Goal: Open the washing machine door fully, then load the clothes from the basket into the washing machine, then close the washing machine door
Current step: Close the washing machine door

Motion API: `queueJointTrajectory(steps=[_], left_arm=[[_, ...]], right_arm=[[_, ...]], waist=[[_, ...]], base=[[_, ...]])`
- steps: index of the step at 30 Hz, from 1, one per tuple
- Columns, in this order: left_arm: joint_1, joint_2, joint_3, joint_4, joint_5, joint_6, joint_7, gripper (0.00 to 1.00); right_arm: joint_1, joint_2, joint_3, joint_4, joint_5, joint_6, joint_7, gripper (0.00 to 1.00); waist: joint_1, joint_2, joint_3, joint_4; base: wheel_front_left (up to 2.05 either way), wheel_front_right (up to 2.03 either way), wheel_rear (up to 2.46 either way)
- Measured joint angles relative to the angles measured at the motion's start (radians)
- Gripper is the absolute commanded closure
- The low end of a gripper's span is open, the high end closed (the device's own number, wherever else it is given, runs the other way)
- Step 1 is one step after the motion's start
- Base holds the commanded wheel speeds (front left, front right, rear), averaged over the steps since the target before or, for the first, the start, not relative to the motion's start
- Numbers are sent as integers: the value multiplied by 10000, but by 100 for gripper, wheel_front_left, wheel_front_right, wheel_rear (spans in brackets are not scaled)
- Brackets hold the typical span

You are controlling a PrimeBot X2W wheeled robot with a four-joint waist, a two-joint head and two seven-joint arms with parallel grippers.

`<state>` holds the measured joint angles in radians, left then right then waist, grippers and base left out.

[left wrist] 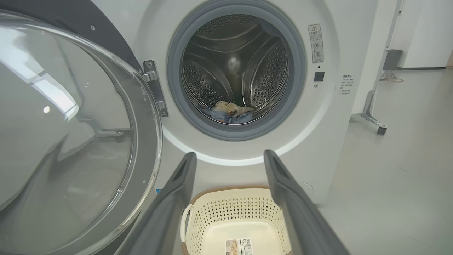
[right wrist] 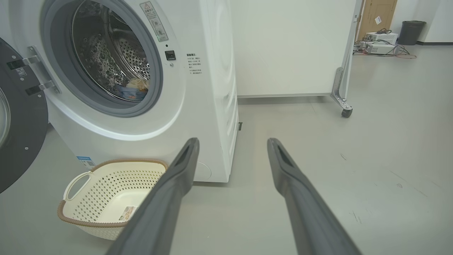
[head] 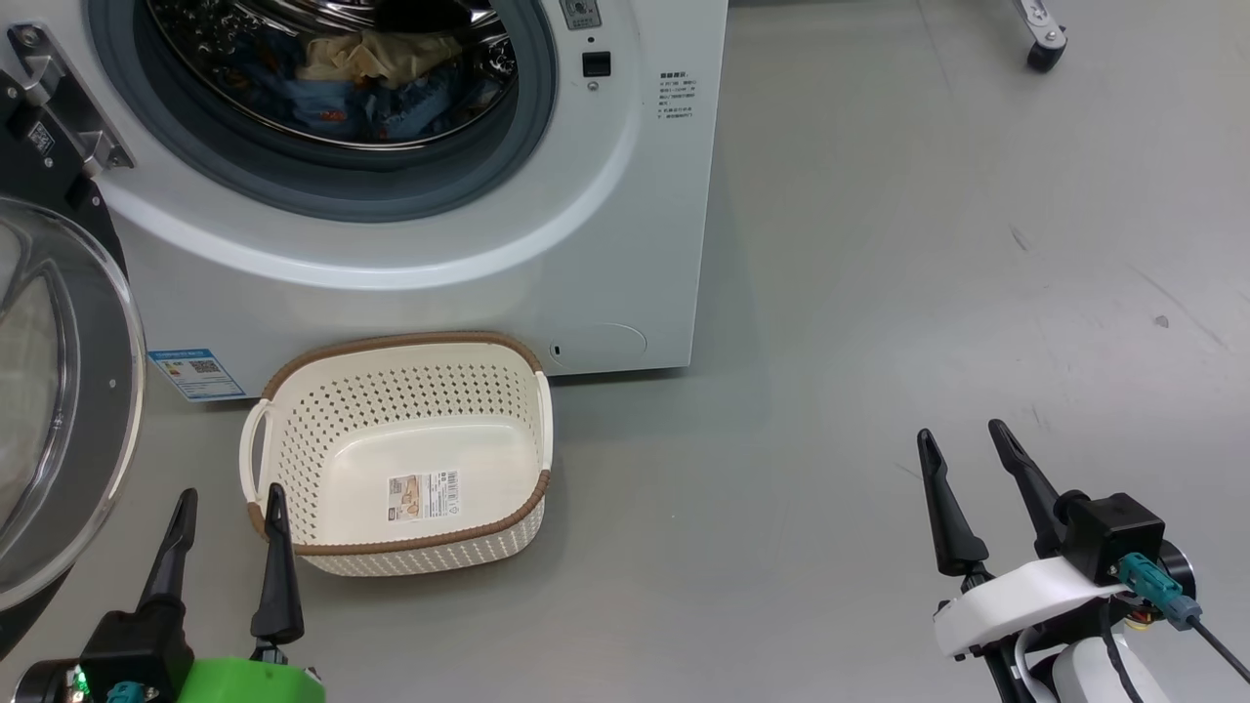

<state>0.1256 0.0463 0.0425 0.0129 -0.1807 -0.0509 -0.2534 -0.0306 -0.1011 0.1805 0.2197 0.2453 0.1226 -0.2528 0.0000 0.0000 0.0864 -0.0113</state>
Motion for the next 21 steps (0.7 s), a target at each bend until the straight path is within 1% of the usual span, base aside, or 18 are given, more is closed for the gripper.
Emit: queueJointTrajectory(steps=[13,21], left_arm=[[15,0,-13,4,29,2,0,0],[14,-2,-146,50,29,8,0,0]], right_arm=[[24,-6,12,21,-2,0,0,0],[219,-38,-178,-10,-2,0,0,0]], waist=[[0,0,-134,21],[0,0,-165,355]], base=[[0,0,0],[0,0,0]])
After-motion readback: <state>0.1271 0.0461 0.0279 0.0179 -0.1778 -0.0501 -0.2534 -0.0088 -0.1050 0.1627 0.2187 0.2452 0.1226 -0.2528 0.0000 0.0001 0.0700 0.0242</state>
